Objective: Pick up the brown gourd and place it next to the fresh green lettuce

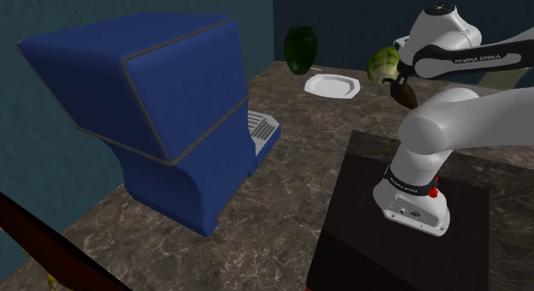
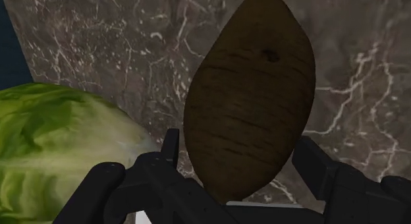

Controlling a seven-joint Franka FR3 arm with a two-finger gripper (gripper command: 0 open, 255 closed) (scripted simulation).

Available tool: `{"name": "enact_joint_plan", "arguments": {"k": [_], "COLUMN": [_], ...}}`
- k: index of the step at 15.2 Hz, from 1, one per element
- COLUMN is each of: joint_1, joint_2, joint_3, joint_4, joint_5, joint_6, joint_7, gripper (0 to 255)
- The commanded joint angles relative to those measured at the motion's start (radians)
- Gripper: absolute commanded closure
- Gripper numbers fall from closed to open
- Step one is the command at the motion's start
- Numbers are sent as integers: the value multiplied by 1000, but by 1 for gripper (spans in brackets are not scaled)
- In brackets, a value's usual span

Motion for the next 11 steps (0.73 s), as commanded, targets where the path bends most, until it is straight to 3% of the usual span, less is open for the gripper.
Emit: {"name": "enact_joint_plan", "arguments": {"k": [1,3,8,9,11], "joint_1": [-24,-53,-54,-55,-55], "joint_2": [63,98,99,98,98], "joint_3": [-2,20,21,22,22], "joint_4": [-8,-11,-11,-11,-12], "joint_5": [4,28,29,29,30], "joint_6": [-77,-39,-38,-38,-39], "joint_7": [4,-8,-9,-9,-9], "gripper": [255,255,255,0,0]}}
